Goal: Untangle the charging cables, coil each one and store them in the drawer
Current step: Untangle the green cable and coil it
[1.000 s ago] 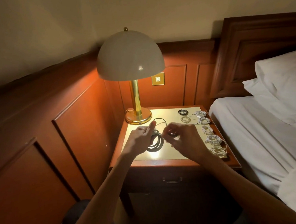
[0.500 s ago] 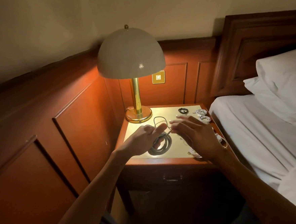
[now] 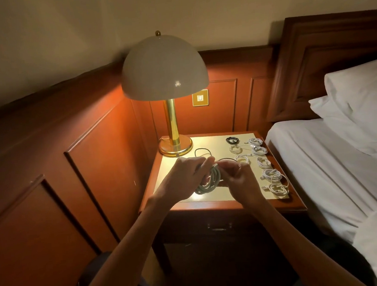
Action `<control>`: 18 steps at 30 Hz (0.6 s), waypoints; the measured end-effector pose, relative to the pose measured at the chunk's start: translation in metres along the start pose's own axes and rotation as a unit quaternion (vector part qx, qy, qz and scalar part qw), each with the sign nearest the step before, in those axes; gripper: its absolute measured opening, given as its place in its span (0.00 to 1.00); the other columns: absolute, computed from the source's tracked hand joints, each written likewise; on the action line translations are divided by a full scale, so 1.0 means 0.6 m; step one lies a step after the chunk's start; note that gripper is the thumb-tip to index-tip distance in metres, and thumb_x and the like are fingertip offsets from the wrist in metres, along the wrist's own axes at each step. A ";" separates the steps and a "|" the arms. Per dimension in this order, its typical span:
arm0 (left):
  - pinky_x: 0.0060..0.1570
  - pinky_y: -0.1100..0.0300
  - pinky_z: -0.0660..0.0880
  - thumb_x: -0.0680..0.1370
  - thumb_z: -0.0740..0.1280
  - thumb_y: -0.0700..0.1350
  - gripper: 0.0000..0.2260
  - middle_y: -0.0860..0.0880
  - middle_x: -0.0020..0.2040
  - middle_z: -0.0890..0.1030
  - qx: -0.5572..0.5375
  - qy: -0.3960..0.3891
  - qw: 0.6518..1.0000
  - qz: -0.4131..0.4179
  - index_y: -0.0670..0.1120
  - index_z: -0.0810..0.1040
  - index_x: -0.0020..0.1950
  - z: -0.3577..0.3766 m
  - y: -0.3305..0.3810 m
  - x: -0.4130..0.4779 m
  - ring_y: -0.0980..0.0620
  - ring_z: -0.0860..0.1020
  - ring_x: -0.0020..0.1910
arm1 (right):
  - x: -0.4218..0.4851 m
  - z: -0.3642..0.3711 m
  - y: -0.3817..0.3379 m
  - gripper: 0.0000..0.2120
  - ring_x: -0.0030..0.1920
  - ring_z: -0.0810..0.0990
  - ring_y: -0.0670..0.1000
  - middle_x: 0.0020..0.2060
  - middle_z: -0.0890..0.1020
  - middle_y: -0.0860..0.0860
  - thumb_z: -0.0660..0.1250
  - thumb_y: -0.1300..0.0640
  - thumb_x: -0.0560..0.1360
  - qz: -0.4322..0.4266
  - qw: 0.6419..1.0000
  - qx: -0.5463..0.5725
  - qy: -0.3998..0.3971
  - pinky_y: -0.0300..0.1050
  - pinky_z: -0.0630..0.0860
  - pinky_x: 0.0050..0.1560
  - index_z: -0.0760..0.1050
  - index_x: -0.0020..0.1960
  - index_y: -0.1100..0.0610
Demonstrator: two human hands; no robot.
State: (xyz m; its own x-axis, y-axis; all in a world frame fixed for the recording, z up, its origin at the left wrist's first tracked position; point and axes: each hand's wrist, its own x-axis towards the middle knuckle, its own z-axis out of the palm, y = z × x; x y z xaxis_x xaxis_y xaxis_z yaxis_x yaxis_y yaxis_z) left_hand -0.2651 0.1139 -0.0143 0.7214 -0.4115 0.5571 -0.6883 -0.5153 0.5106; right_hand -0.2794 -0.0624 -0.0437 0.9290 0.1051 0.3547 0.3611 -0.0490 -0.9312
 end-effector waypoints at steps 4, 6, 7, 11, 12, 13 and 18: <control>0.34 0.60 0.77 0.84 0.57 0.55 0.21 0.52 0.30 0.77 0.095 0.039 0.994 0.033 0.44 0.75 0.37 -0.001 -0.013 0.009 0.57 0.77 0.28 | 0.002 0.000 0.004 0.09 0.51 0.85 0.64 0.50 0.85 0.64 0.64 0.66 0.80 0.119 0.981 0.145 -0.056 0.56 0.83 0.50 0.80 0.57 0.68; 0.33 0.64 0.76 0.84 0.57 0.54 0.21 0.53 0.30 0.76 0.108 0.053 0.992 0.036 0.43 0.75 0.37 0.000 -0.017 0.011 0.58 0.76 0.27 | 0.006 0.002 0.004 0.11 0.54 0.83 0.66 0.53 0.84 0.66 0.65 0.65 0.80 0.159 0.968 0.185 -0.060 0.55 0.83 0.51 0.79 0.59 0.69; 0.34 0.68 0.75 0.84 0.57 0.53 0.21 0.53 0.30 0.76 0.100 0.064 0.992 0.034 0.43 0.75 0.36 0.001 -0.019 0.010 0.59 0.76 0.28 | 0.008 0.005 0.004 0.12 0.56 0.82 0.66 0.54 0.83 0.67 0.65 0.65 0.80 0.175 0.960 0.207 -0.064 0.55 0.83 0.52 0.78 0.60 0.69; 0.35 0.74 0.71 0.84 0.56 0.52 0.20 0.53 0.31 0.76 0.083 0.099 0.992 0.002 0.44 0.74 0.36 0.007 -0.023 0.005 0.60 0.76 0.28 | 0.010 0.021 -0.003 0.14 0.61 0.80 0.66 0.60 0.80 0.68 0.62 0.64 0.82 0.245 0.922 0.292 -0.061 0.50 0.83 0.49 0.75 0.64 0.71; 0.35 0.75 0.70 0.84 0.55 0.52 0.20 0.54 0.31 0.76 0.092 0.107 0.990 -0.005 0.45 0.73 0.36 0.009 -0.024 0.004 0.61 0.76 0.28 | 0.011 0.023 -0.006 0.14 0.61 0.80 0.64 0.61 0.79 0.68 0.61 0.64 0.83 0.259 0.915 0.303 -0.059 0.50 0.83 0.49 0.75 0.64 0.71; 0.35 0.76 0.69 0.84 0.54 0.53 0.19 0.55 0.31 0.75 0.100 0.119 0.988 -0.013 0.47 0.72 0.36 0.011 -0.023 0.000 0.62 0.76 0.28 | 0.010 0.025 -0.010 0.14 0.60 0.81 0.63 0.61 0.79 0.67 0.59 0.62 0.83 0.273 0.909 0.309 -0.060 0.50 0.83 0.49 0.75 0.64 0.70; 0.31 0.75 0.69 0.83 0.53 0.53 0.18 0.60 0.31 0.72 0.056 0.091 0.992 -0.072 0.51 0.70 0.35 0.012 -0.014 -0.008 0.63 0.75 0.26 | 0.011 0.032 -0.029 0.17 0.56 0.84 0.60 0.54 0.84 0.62 0.72 0.56 0.76 0.296 0.920 0.249 -0.060 0.49 0.83 0.51 0.80 0.59 0.66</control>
State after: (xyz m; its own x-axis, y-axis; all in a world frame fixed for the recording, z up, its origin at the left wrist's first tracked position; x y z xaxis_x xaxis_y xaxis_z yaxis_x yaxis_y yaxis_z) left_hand -0.2622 0.1149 -0.0263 0.7791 -0.1908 0.5971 -0.5585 -0.6439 0.5229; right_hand -0.2813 -0.0418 -0.0267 0.9245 0.3170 -0.2115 -0.3154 0.3253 -0.8914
